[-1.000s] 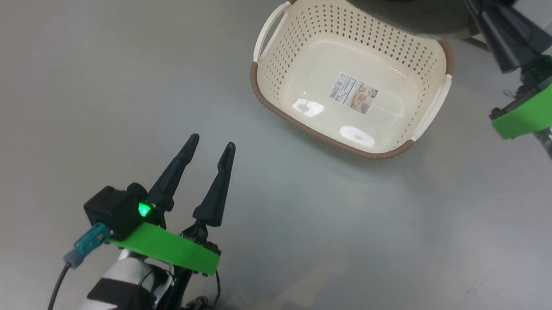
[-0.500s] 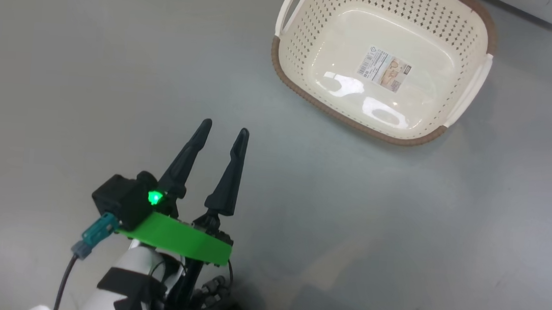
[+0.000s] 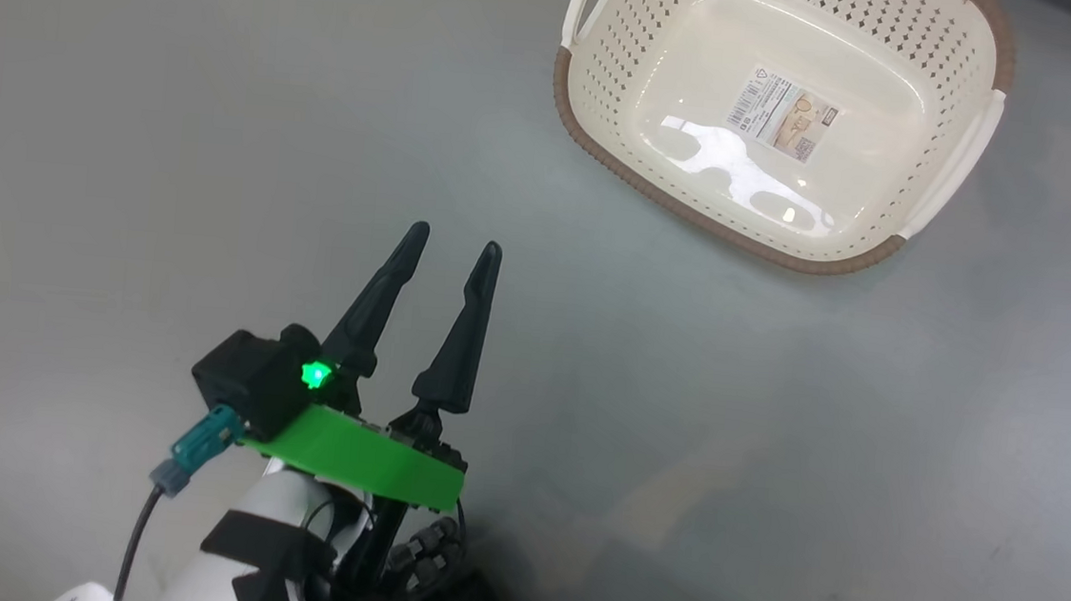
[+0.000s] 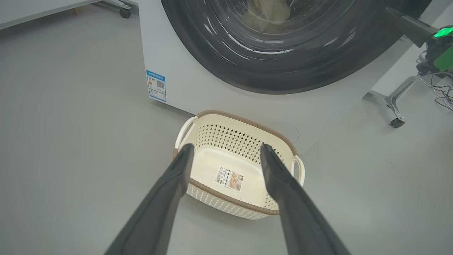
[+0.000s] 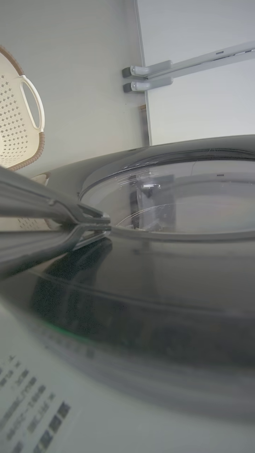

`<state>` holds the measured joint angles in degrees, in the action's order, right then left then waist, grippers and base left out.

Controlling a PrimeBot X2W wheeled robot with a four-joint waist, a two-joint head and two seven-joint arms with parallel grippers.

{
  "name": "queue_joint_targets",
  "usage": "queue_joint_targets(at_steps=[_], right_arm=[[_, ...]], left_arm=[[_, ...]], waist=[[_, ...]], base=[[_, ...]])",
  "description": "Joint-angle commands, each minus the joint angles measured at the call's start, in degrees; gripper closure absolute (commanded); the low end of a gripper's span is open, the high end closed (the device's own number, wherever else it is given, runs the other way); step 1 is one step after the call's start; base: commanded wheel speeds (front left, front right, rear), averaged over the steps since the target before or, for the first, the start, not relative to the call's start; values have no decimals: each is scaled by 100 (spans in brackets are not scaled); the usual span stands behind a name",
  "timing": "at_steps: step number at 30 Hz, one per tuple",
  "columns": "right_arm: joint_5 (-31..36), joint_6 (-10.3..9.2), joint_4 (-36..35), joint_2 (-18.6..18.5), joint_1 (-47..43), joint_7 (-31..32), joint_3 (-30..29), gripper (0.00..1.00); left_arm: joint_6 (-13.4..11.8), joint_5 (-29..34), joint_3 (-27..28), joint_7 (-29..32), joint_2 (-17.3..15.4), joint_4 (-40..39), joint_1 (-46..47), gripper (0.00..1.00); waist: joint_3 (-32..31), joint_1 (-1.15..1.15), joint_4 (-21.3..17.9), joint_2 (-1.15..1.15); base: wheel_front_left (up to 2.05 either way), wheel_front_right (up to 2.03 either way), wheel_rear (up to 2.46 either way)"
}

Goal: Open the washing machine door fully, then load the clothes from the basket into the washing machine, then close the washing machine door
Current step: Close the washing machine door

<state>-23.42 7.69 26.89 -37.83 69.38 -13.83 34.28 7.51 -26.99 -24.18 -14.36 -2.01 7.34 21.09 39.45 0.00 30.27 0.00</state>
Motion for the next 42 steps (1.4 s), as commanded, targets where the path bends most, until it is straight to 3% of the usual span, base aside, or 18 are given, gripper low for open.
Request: queue_joint_targets(at_steps=[1,11,25,32,42], right_arm=[[5,-20,-52,-112,160,13,-32,100],[73,-20,507,-81,744,-27,16,100],[48,-20,804,149,785,-103,87,100],[-69,-20,569,433,184,-115,-75,100],[221,-20,-168,1321,-1644,-116,-670,100]], left_arm=[[-2,-36,197,-63,-105,-152,24,0],[-2,-65,158,-63,-91,-113,50,0],[-2,-229,215,-63,-88,-138,61,0],[-2,-153,332,-63,-88,-100,19,0],[-2,-107,640,-63,-442,48,-295,0]], waist=[[14,0,14,0],[43,0,60,0],[-75,0,-31,0],[-425,0,-260,0],[-1610,0,-1093,0]], base=[[0,0,0],[0,0,0],[0,0,0],[0,0,0],[0,0,0]])
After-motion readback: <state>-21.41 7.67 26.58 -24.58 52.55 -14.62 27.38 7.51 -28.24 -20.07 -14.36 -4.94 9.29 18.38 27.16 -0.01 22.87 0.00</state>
